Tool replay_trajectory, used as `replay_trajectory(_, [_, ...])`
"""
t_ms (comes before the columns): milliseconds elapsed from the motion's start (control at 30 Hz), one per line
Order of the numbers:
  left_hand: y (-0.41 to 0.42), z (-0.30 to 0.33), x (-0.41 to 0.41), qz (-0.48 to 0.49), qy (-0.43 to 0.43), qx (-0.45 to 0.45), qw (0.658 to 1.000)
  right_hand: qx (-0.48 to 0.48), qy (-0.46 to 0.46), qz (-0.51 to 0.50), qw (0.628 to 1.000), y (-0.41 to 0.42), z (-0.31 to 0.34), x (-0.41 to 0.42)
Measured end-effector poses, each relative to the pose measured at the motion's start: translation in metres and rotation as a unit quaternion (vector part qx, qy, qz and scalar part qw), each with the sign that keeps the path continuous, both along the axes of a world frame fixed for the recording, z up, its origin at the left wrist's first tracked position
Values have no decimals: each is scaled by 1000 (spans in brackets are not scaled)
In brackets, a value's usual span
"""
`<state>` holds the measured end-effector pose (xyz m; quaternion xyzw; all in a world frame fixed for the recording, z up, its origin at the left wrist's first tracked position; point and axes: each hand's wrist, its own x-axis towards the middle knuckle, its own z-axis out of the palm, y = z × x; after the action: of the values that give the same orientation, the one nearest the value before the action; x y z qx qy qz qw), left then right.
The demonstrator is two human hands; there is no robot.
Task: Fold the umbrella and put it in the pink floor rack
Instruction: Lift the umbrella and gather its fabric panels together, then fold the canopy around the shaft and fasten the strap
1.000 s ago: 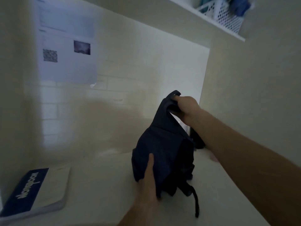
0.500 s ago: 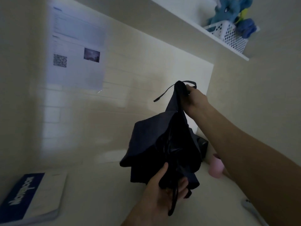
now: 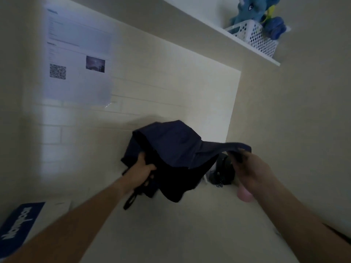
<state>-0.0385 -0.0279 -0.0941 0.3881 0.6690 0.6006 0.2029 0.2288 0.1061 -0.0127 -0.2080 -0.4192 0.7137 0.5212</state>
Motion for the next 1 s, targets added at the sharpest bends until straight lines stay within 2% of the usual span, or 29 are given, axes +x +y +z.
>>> replay_trajectory(67, [-5, 20, -24, -28, 122, -30, 992, -31, 35, 39, 998, -9, -23, 4])
replay_trajectory(133, [-10, 36, -36, -55, 219, -59, 972, -68, 72, 34, 995, -23, -45, 3])
replay_trajectory(300, [-5, 33, -37, -71, 347, -62, 933, -212, 76, 19, 974, -63, -109, 6])
replay_trajectory(400, [0, 8, -35, -67, 372, -103, 920, -286, 75, -21, 955, -89, -143, 5])
replay_trajectory(533, [1, -31, -33, -61, 419, -188, 886, -346, 48, -34, 936, -117, -177, 11])
replay_trajectory(667, [4, -72, -25, -22, 447, -251, 858, -361, -4, -8, 932, -136, -207, 16])
replay_trajectory(833, [9, -115, -11, 62, 449, -303, 839, -343, -17, 39, 939, -156, -238, 36])
replay_trajectory(933, [8, -130, -5, 93, 450, -353, 815, -344, -55, 28, 937, -162, -241, 40])
replay_trajectory(1000, [4, -134, -5, 110, 417, -361, 827, -379, -65, 12, 923, -164, -233, 40])
